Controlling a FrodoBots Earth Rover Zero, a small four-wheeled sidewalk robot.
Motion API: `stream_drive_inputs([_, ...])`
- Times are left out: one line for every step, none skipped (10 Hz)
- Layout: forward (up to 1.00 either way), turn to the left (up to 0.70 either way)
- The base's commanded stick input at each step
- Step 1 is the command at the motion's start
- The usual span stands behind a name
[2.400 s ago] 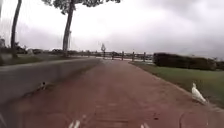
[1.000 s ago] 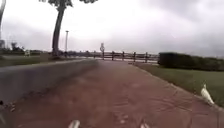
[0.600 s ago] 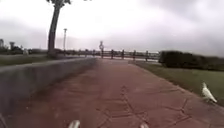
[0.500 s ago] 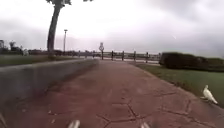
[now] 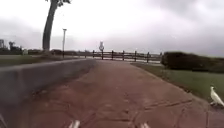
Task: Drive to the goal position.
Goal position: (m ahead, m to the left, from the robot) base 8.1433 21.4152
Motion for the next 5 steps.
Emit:
stream_drive_inputs([0.7, 0.0])
stream_drive_inputs([0.7, 0.01])
stream_drive_inputs([0.7, 0.02])
stream_drive_inputs([0.7, 0.02])
stream_drive_inputs([0.7, 0.02])
